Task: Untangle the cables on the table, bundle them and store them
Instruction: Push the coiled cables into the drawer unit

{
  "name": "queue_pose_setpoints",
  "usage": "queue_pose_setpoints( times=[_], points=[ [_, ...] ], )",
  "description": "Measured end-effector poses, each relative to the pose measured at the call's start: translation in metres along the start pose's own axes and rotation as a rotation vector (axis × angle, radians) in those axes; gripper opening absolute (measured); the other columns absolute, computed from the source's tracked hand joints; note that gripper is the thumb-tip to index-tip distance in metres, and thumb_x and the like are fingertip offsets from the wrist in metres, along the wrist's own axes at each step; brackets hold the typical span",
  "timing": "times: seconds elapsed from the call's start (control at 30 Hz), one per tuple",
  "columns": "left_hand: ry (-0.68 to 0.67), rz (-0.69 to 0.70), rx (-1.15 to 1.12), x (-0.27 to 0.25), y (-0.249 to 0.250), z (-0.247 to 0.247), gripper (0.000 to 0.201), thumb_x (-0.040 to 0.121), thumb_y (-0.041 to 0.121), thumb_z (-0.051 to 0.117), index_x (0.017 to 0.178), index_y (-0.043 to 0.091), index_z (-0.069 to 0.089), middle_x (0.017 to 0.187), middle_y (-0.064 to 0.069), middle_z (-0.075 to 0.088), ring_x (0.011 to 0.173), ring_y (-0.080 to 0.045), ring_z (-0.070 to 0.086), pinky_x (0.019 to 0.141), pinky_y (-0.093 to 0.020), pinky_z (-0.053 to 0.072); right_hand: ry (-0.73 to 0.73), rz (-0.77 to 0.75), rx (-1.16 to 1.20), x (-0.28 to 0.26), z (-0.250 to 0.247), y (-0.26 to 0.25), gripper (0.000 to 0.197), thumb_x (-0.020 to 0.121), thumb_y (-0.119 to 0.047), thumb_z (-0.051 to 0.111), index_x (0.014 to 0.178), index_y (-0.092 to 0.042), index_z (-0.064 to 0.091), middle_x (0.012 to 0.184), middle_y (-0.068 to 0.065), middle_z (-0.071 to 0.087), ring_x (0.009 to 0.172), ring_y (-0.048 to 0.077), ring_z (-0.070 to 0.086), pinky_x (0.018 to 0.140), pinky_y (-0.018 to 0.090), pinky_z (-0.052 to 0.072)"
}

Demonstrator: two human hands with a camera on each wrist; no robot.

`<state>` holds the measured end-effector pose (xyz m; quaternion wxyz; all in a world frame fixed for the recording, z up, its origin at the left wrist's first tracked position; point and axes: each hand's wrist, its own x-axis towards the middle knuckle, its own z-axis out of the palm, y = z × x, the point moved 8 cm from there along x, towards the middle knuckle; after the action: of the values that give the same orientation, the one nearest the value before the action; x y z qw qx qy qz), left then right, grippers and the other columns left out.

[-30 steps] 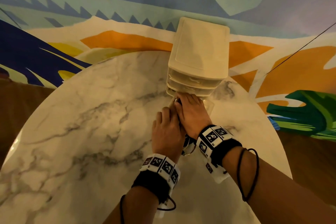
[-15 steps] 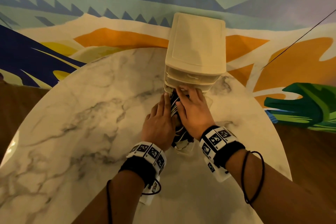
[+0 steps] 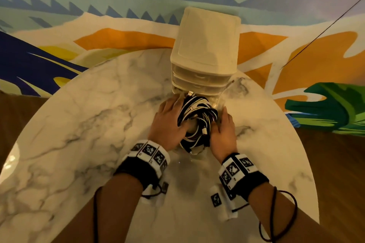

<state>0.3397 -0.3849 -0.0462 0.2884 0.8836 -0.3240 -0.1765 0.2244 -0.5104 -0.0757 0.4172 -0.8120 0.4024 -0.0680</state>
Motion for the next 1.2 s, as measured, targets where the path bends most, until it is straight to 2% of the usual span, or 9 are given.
queue_pose_setpoints(
  times=[0.1, 0.23, 0.33, 0.43, 0.6, 0.7, 0.83, 0.97, 1.2],
  points=[
    [-0.022, 0.01, -0.022, 0.01, -0.003, -0.003, 0.076, 0.073, 0.038, 0.056, 0.144, 0.017, 0.035, 0.148, -0.003, 0.034, 0.136, -0.022, 0.024, 0.112, -0.036, 0.024, -0.022, -0.04, -0.02, 0.004, -0.003, 0.003, 0.059, 0.096, -0.013, 0.041, 0.15, -0.01, 0.016, 0.146, 0.011, 0.036, 0.135, 0.027, 0.03, 0.113, 0.033, 0.024],
    [0.003, -0.037, -0.114, 0.006, -0.005, 0.0, 0.069, 0.075, 0.027, 0.064, 0.139, 0.018, 0.04, 0.142, -0.001, 0.037, 0.132, -0.019, 0.025, 0.112, -0.036, 0.025, -0.055, -0.09, -0.034, 0.01, -0.005, 0.004, 0.059, 0.096, -0.014, 0.042, 0.15, -0.01, 0.018, 0.145, 0.011, 0.037, 0.133, 0.026, 0.033, 0.113, 0.036, 0.027],
    [-0.023, -0.064, -0.045, -0.004, -0.009, 0.013, 0.078, 0.078, 0.029, 0.058, 0.147, 0.022, 0.022, 0.148, -0.003, 0.03, 0.136, -0.022, 0.022, 0.112, -0.042, 0.024, -0.129, -0.109, -0.012, 0.019, -0.014, 0.004, 0.057, 0.094, -0.03, 0.039, 0.148, -0.016, 0.026, 0.14, 0.009, 0.043, 0.13, 0.025, 0.039, 0.111, 0.039, 0.031],
    [-0.05, -0.068, -0.021, -0.012, -0.011, 0.021, 0.085, 0.084, 0.029, 0.053, 0.15, 0.027, -0.001, 0.153, -0.004, 0.022, 0.14, -0.022, 0.016, 0.112, -0.044, 0.02, -0.044, -0.118, 0.063, 0.04, -0.036, -0.013, 0.052, 0.099, -0.034, 0.041, 0.146, -0.018, 0.029, 0.142, 0.009, 0.043, 0.127, 0.021, 0.043, 0.106, 0.034, 0.035],
    [0.019, -0.035, 0.152, -0.017, -0.009, 0.018, 0.08, 0.087, 0.039, 0.043, 0.149, 0.026, -0.006, 0.155, -0.003, 0.02, 0.143, -0.022, 0.012, 0.113, -0.042, 0.017, 0.207, -0.169, 0.088, 0.058, -0.057, -0.038, 0.024, 0.091, -0.021, 0.059, 0.112, -0.01, 0.065, 0.099, 0.006, 0.067, 0.083, 0.011, 0.057, 0.078, 0.02, 0.046],
    [0.043, -0.038, 0.233, -0.019, -0.011, 0.02, 0.079, 0.086, 0.042, 0.037, 0.149, 0.023, -0.006, 0.155, -0.005, 0.021, 0.144, -0.024, 0.013, 0.114, -0.042, 0.016, 0.319, -0.074, 0.216, 0.057, -0.059, -0.031, 0.004, 0.087, -0.017, 0.064, 0.089, -0.014, 0.066, 0.076, -0.004, 0.063, 0.067, 0.004, 0.053, 0.064, 0.014, 0.04],
    [0.039, -0.062, 0.229, -0.018, -0.011, 0.021, 0.079, 0.088, 0.04, 0.04, 0.149, 0.022, -0.007, 0.155, -0.006, 0.022, 0.144, -0.024, 0.013, 0.114, -0.042, 0.016, 0.396, -0.302, 0.198, 0.025, -0.066, -0.045, 0.004, 0.09, -0.018, 0.061, 0.087, -0.015, 0.062, 0.081, -0.005, 0.063, 0.077, 0.008, 0.058, 0.073, 0.024, 0.048],
    [0.045, -0.065, 0.233, -0.018, -0.012, 0.021, 0.08, 0.088, 0.039, 0.042, 0.15, 0.02, -0.005, 0.152, -0.007, 0.027, 0.143, -0.025, 0.017, 0.113, -0.041, 0.018, 0.135, -0.703, 0.002, -0.007, -0.042, -0.072, 0.01, 0.09, -0.019, 0.062, 0.093, -0.013, 0.069, 0.092, 0.003, 0.068, 0.086, 0.02, 0.062, 0.078, 0.032, 0.048],
    [0.066, -0.046, 0.242, -0.02, -0.009, 0.019, 0.079, 0.088, 0.037, 0.044, 0.15, 0.017, 0.0, 0.148, -0.01, 0.033, 0.139, -0.026, 0.024, 0.11, -0.042, 0.025, -0.029, -0.935, -0.493, 0.0, -0.019, -0.09, 0.008, 0.074, -0.021, 0.07, 0.081, -0.021, 0.075, 0.085, -0.002, 0.061, 0.091, 0.019, 0.041, 0.075, 0.025, 0.02]
  ],
)
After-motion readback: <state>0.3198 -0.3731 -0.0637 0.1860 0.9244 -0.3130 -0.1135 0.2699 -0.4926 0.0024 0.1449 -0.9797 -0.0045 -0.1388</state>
